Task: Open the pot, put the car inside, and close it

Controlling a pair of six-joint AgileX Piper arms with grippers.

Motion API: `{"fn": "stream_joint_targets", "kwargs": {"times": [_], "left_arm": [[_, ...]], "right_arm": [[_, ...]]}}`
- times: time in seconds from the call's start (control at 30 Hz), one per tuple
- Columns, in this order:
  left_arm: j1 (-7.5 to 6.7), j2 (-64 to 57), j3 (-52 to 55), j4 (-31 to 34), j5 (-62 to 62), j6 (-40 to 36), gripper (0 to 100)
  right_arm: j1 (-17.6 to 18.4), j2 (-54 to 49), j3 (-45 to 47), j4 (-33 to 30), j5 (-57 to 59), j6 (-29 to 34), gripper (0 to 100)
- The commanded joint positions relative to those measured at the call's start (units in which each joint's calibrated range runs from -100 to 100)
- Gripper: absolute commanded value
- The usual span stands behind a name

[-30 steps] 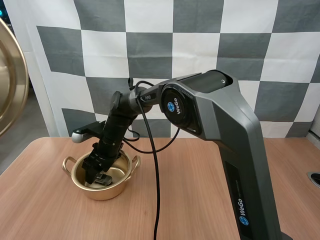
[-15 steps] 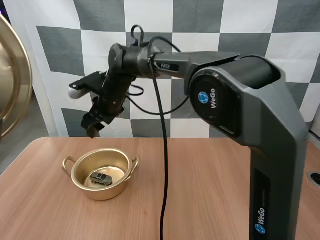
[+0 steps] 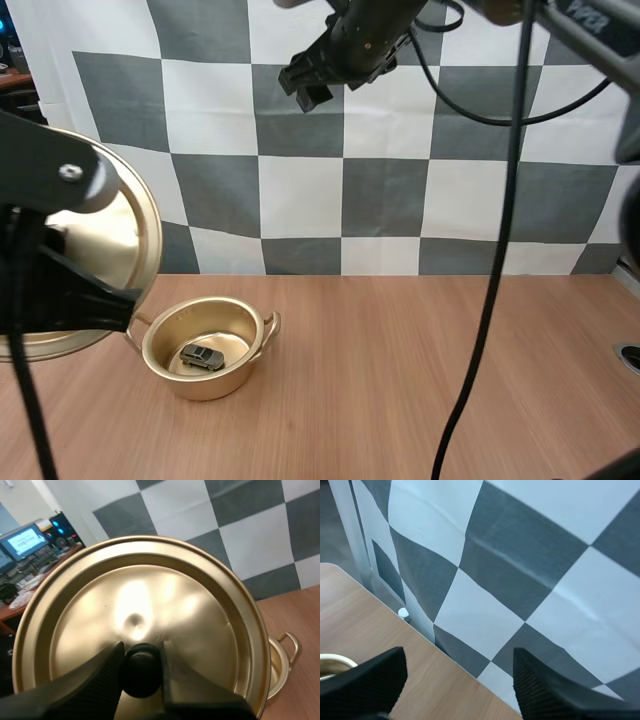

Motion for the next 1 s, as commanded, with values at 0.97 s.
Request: {"fn": "stream_joint_targets", "kwargs": {"times": [0.97], "left_arm": [[-0.01, 58.6, 9.7, -6.9, -31.5, 0.7, 0]], "right_arm": [[-0.4, -45.8, 0.2, -12.3, 6.6, -1.5, 100]]}}
